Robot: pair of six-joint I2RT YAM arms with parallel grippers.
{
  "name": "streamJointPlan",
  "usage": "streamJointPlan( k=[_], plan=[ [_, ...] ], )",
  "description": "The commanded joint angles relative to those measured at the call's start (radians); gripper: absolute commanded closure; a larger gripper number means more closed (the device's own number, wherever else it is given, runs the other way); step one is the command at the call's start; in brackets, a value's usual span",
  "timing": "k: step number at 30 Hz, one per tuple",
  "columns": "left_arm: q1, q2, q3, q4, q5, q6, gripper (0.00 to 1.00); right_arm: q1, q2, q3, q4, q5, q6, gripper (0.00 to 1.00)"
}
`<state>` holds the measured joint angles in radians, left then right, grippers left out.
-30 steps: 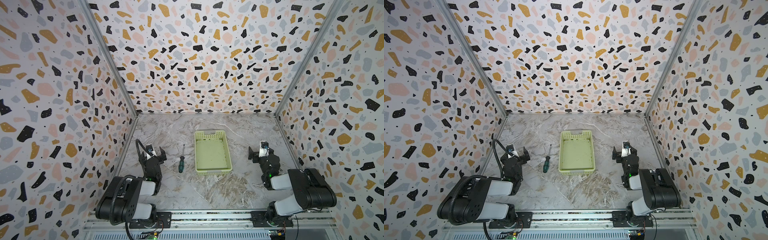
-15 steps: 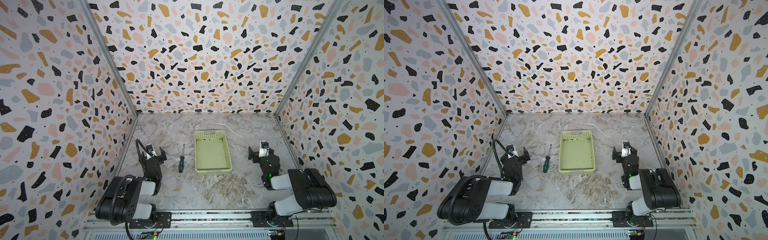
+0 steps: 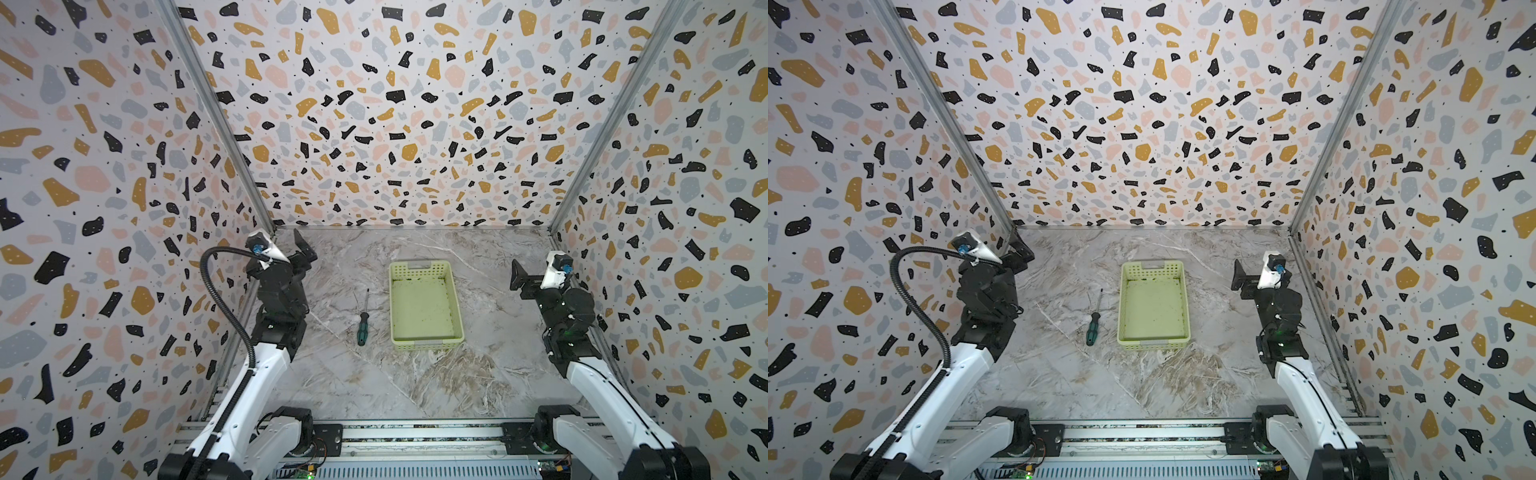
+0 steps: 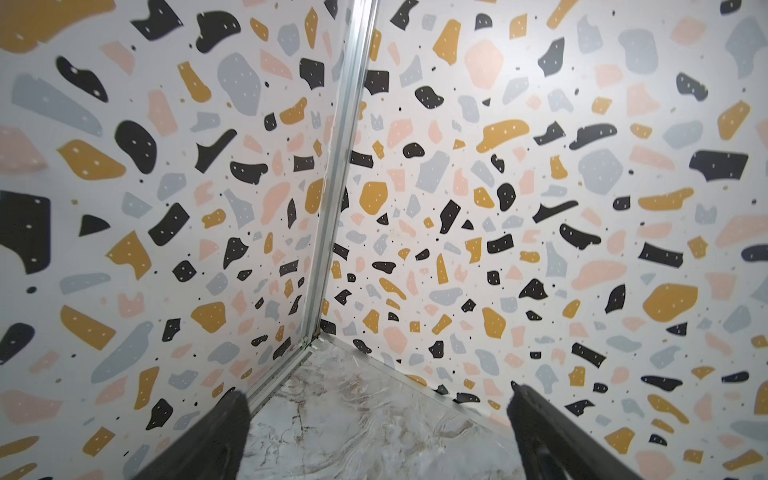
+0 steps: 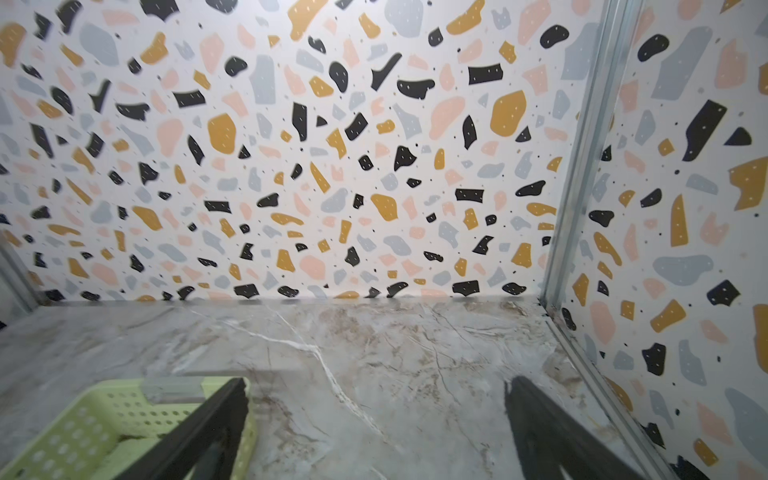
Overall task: Put the screwdriver in the bin
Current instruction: 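Move the left gripper over the green-handled screwdriver while the right arm rises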
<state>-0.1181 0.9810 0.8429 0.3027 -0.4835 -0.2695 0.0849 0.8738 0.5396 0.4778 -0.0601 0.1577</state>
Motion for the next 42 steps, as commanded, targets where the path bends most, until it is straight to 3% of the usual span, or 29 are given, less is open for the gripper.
streamJointPlan(
  k=[1,3,5,6,10,14,19,24,30,39,42],
  plan=[
    [0.005,0.032,0.027,-0.303,0.106,-0.061,0.03,0.054,-0.065,0.128,-0.392,-0.008,0.118,0.01],
    [0.005,0.045,-0.041,-0.239,0.283,-0.019,0.07,0.085,-0.106,0.156,-0.462,0.001,0.122,0.01],
    [0.005,0.095,-0.036,-0.278,0.364,-0.037,0.06,0.093,-0.144,0.174,-0.528,0.001,0.147,0.01],
    [0.004,0.134,-0.001,-0.337,0.383,-0.036,0.00,0.092,-0.146,0.192,-0.577,-0.018,0.160,0.01],
    [0.001,0.258,0.040,-0.538,0.319,-0.073,0.01,0.090,-0.107,0.227,-0.693,-0.078,0.186,0.01],
    [-0.007,0.251,0.003,-0.535,0.435,-0.078,0.00,0.090,-0.126,0.159,-0.636,-0.108,0.186,0.01],
    [-0.035,0.208,-0.058,-0.612,0.455,-0.117,0.00,0.092,-0.120,0.124,-0.657,-0.153,0.201,0.01],
    [-0.220,0.178,-0.107,-0.642,0.373,-0.193,0.00,0.101,-0.076,0.139,-0.731,-0.186,0.208,0.01],
    [-0.319,0.205,-0.136,-0.709,0.333,-0.246,0.00,0.105,-0.074,0.143,-0.802,-0.195,0.207,0.01],
    [-0.364,0.297,-0.168,-0.617,0.345,-0.288,0.01,0.104,-0.041,0.120,-0.813,-0.201,0.142,0.01],
    [-0.377,0.348,-0.174,-0.573,0.321,-0.293,0.08,0.104,-0.036,0.114,-0.816,-0.190,0.134,0.01]
  ],
)
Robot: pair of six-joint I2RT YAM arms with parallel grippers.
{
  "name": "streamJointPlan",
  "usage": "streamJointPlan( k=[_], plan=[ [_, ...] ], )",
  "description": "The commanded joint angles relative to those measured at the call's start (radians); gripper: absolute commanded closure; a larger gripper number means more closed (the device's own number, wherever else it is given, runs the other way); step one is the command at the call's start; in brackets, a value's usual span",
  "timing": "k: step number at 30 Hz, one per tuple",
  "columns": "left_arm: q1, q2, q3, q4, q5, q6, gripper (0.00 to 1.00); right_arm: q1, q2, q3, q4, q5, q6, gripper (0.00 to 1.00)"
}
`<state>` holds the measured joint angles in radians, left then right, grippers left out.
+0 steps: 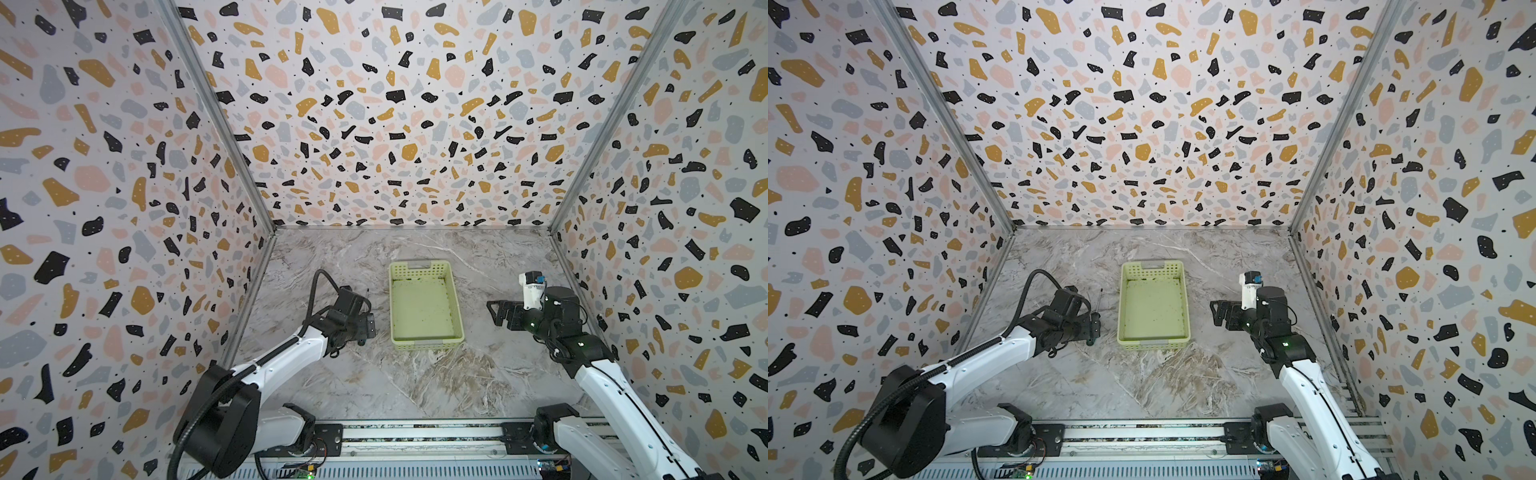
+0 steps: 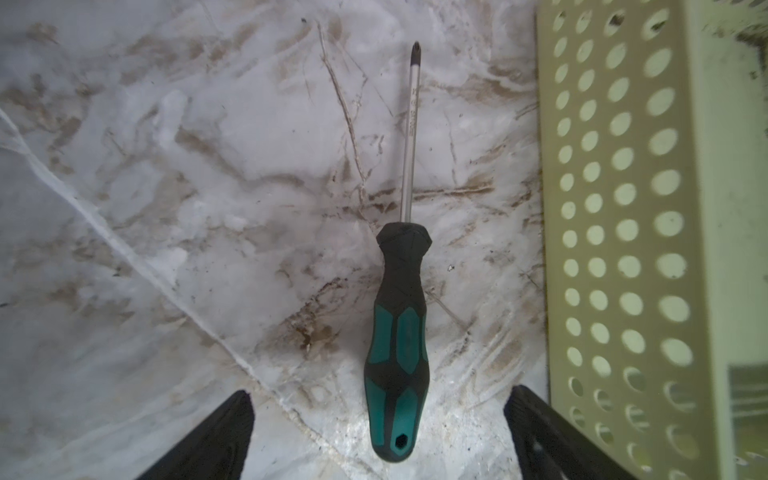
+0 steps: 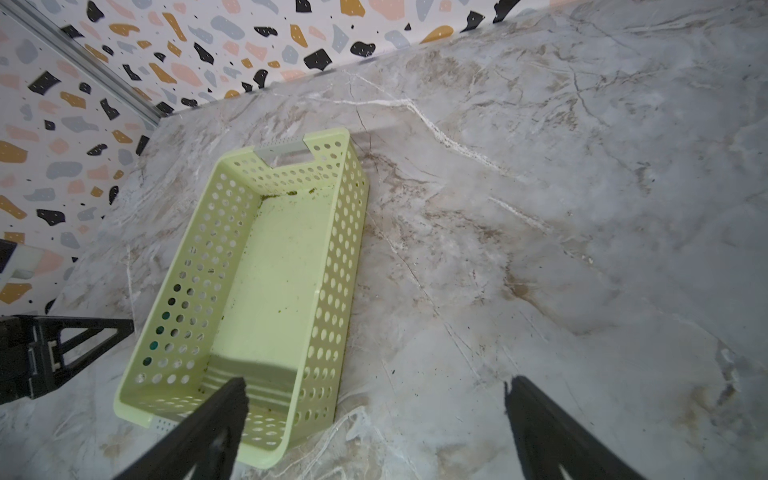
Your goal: Put the screwdriver in the bin
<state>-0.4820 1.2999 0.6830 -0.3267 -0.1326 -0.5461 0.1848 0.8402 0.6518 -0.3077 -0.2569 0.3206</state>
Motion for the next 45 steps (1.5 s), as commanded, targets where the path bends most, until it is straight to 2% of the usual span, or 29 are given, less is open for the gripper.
streamJointPlan(
  k=[1,8,10,20,26,37,41,45],
  plan=[
    [-0.015,0.044,-0.014,0.066,-0.033,-0.018,0.10,0.002,-0.005,-0.003,-0.026,0.003,-0.032,0.01],
    [-0.022,0.121,-0.001,0.106,-0.024,-0.028,0.23,0.002,-0.001,-0.012,-0.030,-0.071,-0.113,0.00],
    [-0.023,0.135,0.003,0.111,-0.023,-0.028,0.30,0.002,0.005,-0.008,-0.034,-0.093,-0.118,0.00],
    [-0.027,0.151,-0.005,0.127,-0.054,-0.015,0.38,0.001,0.048,0.002,0.007,-0.264,-0.144,0.00],
    [-0.027,0.144,-0.008,0.136,-0.053,-0.020,0.46,0.001,0.046,-0.011,0.036,-0.356,-0.139,0.00],
    [-0.038,0.177,0.011,0.120,-0.048,-0.004,0.50,-0.012,-0.005,-0.029,0.069,-0.428,-0.130,0.00],
    [-0.041,0.203,0.017,0.122,-0.048,-0.003,0.58,-0.054,-0.032,-0.060,0.102,-0.481,-0.108,0.00],
    [-0.044,0.223,0.031,0.119,-0.048,0.000,0.65,-0.068,-0.059,-0.074,0.107,-0.467,-0.102,0.00]
  ],
)
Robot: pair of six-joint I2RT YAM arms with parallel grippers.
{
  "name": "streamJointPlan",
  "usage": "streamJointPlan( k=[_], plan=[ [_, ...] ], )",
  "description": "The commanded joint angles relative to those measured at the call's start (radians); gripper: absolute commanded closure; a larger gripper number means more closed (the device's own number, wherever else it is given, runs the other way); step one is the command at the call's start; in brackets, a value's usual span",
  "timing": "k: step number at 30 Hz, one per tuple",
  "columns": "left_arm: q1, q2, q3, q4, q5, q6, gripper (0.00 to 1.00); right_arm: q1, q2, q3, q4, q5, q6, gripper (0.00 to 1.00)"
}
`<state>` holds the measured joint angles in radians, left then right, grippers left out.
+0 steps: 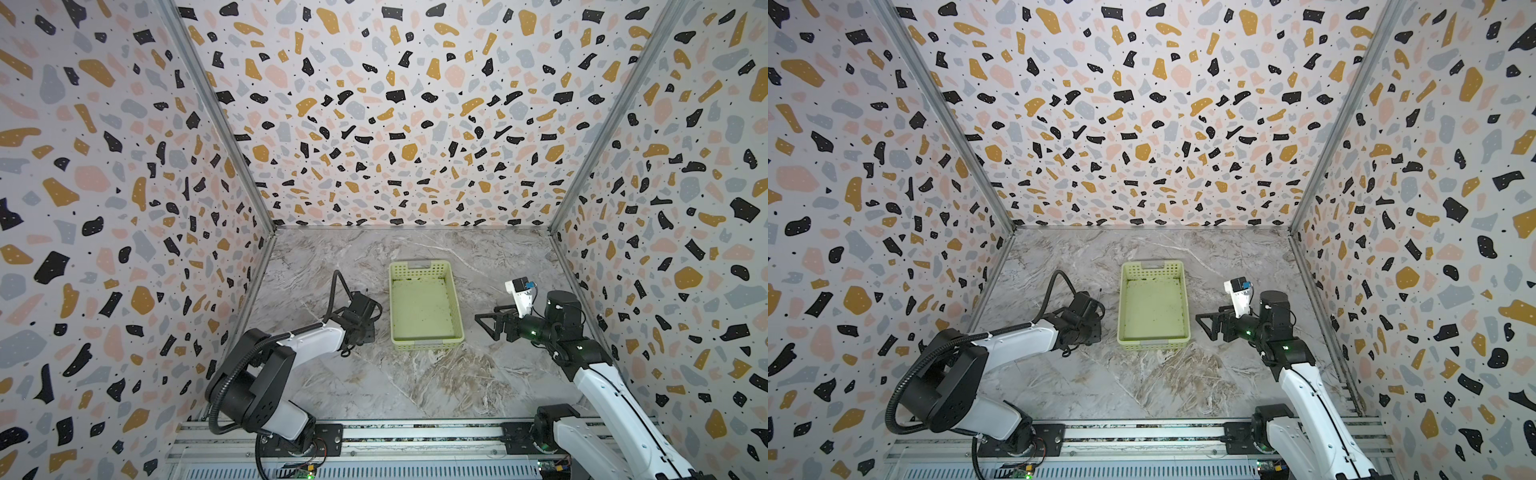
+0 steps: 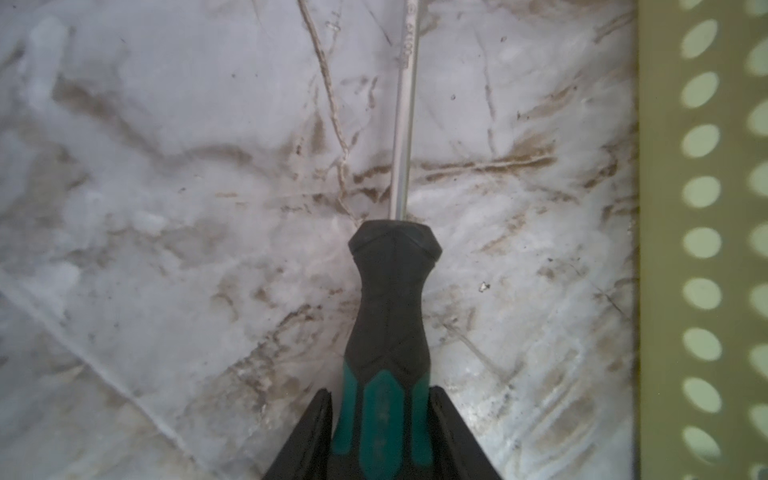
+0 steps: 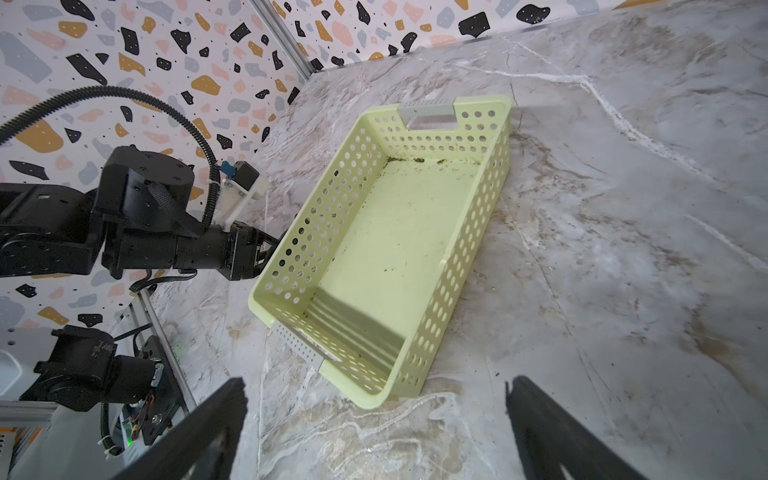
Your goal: Put the screwdriver in the bin
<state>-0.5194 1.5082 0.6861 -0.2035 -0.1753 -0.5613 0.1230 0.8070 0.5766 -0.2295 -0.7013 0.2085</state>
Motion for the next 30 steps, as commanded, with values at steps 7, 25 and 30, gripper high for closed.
streamJointPlan(
  k=[7,25,30],
  plan=[
    [-0.011,0.023,0.043,-0.010,-0.010,0.017,0.84,-0.007,-0.031,0.007,0.021,-0.023,0.006,0.00],
    [-0.083,-0.296,0.209,-0.207,-0.063,-0.030,0.89,-0.008,-0.029,0.008,0.014,-0.006,0.006,0.00],
    [-0.145,-0.291,0.270,-0.176,-0.054,-0.081,0.96,-0.008,-0.040,0.011,0.005,0.003,0.004,0.00]
  ],
)
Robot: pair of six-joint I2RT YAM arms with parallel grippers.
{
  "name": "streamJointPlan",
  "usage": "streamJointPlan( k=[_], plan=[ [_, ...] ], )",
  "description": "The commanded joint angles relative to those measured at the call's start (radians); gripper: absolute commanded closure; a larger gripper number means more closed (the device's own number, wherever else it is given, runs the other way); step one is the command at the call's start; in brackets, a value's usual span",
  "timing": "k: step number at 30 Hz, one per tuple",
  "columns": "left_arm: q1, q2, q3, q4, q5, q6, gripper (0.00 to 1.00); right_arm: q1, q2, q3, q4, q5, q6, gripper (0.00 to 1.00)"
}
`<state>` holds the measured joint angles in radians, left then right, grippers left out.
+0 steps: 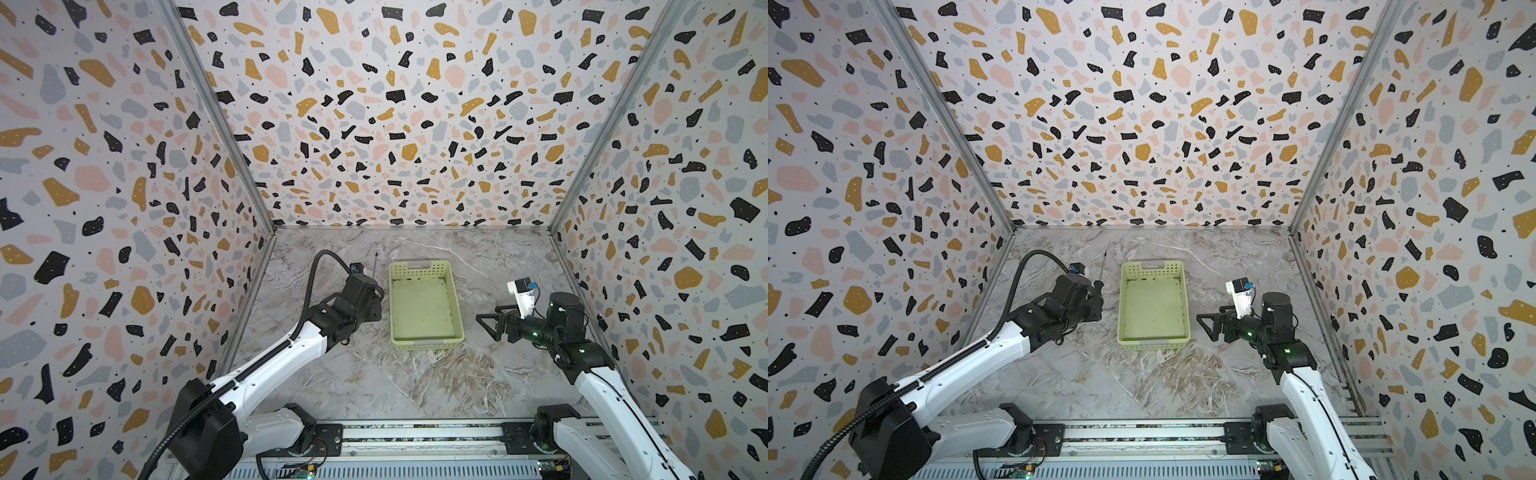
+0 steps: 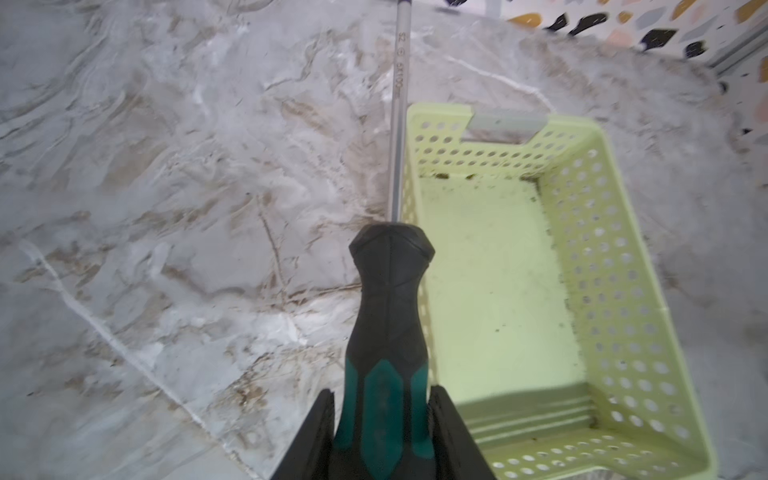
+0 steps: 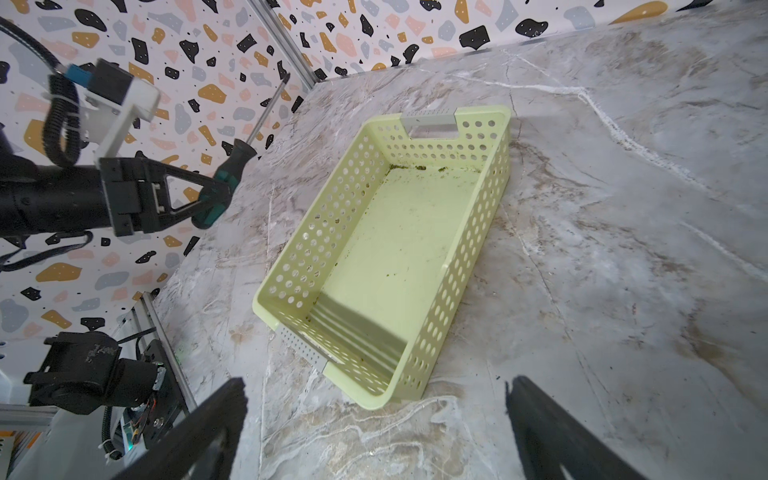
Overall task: Put the screwdriver in the bin
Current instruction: 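Lift the screwdriver with the left gripper and carry it over the basket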
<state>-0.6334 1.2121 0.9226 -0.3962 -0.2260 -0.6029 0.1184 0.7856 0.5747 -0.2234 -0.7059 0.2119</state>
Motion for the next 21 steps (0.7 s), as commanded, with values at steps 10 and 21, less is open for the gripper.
streamJointPlan(
  k=[10,21],
  plan=[
    [-0.177,0.266,0.163,0.186,0.001,-0.064,0.88,-0.006,-0.022,0.012,-0.011,0.031,-0.001,0.00],
    [-0.220,0.552,0.240,0.288,0.046,-0.102,0.90,-0.009,-0.019,0.009,-0.019,0.042,-0.004,0.01]
  ],
)
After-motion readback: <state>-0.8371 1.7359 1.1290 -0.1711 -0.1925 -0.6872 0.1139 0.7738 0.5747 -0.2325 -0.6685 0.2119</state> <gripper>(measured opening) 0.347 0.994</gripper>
